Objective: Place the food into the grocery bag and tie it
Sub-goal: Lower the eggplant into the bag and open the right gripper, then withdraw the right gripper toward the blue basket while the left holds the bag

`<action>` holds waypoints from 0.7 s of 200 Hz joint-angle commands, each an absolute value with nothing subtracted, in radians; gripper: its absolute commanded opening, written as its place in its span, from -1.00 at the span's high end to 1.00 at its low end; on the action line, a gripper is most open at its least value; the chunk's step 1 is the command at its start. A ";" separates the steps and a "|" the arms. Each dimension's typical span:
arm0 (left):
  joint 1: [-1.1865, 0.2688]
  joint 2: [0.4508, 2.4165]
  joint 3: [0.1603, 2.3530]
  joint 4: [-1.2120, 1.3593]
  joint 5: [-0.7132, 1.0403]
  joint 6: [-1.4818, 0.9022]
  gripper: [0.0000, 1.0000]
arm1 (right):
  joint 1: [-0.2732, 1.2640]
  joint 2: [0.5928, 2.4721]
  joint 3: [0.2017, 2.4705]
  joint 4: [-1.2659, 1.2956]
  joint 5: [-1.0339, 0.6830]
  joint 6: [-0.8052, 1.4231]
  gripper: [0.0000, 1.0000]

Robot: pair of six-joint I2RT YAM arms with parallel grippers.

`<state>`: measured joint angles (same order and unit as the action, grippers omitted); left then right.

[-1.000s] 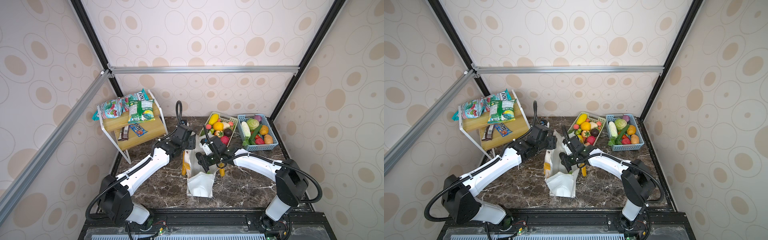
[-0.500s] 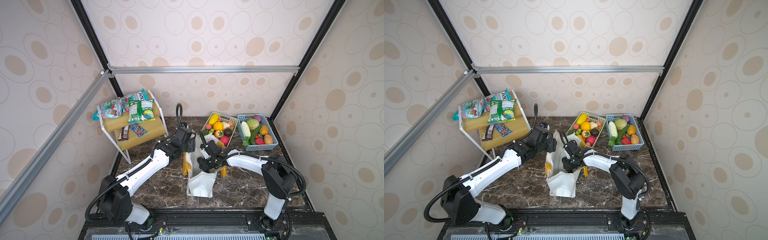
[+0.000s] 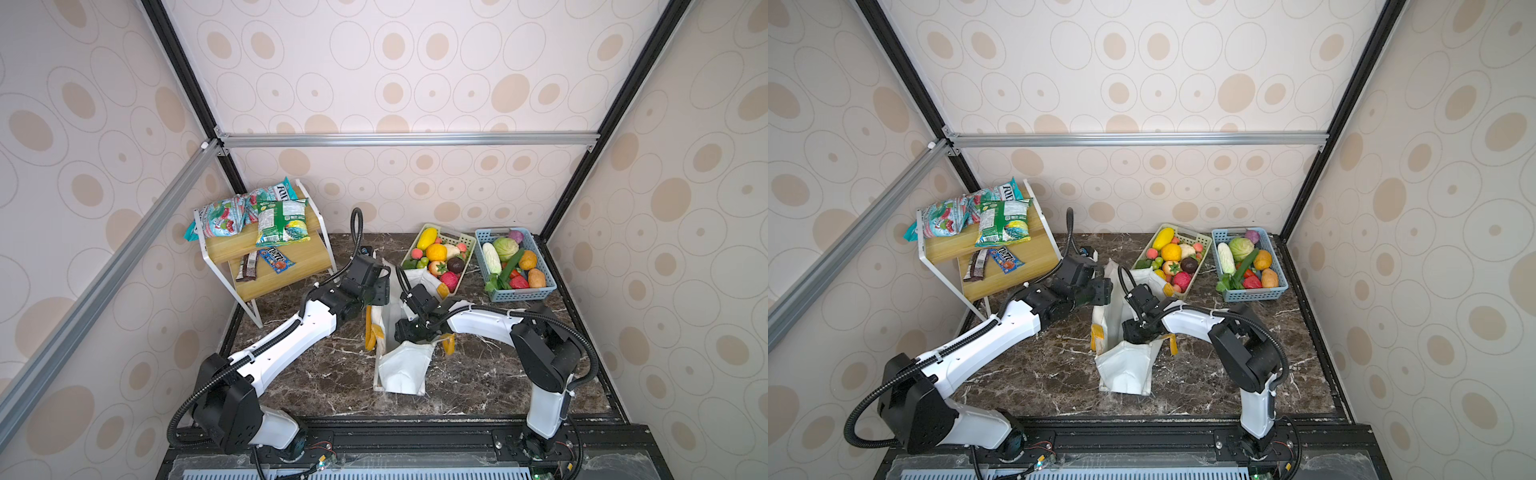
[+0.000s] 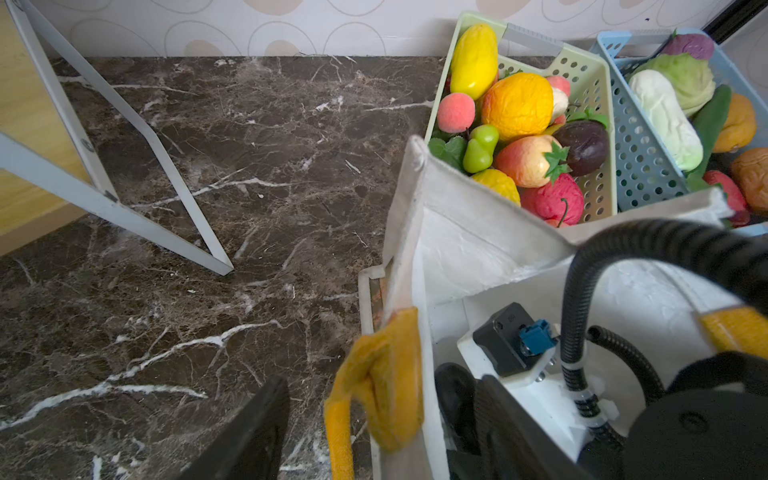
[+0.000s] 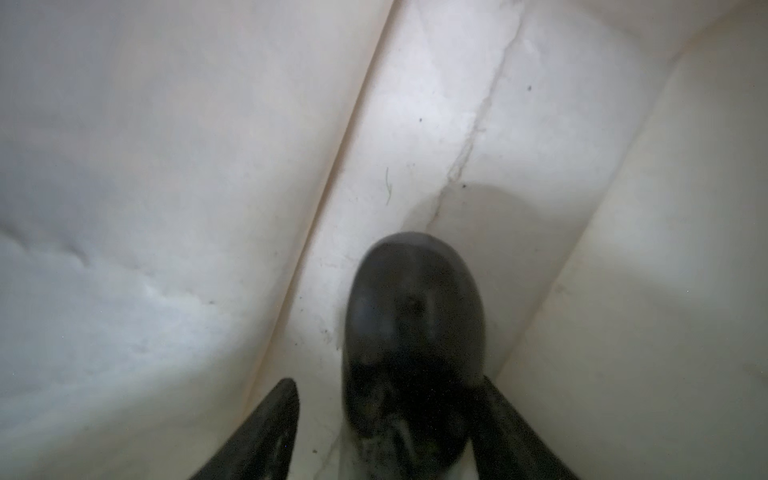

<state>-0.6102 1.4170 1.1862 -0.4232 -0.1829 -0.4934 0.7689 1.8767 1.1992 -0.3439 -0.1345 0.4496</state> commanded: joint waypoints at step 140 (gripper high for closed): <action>-0.601 1.399 1.231 -0.444 -0.222 -0.511 -0.42 | 0.655 1.466 1.297 -0.492 -0.324 0.363 -0.64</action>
<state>-0.6102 1.4155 1.1862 -0.4282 -0.1963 -0.5007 0.7033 1.5314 1.2606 -0.4690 -0.2432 0.3866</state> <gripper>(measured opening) 0.711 0.818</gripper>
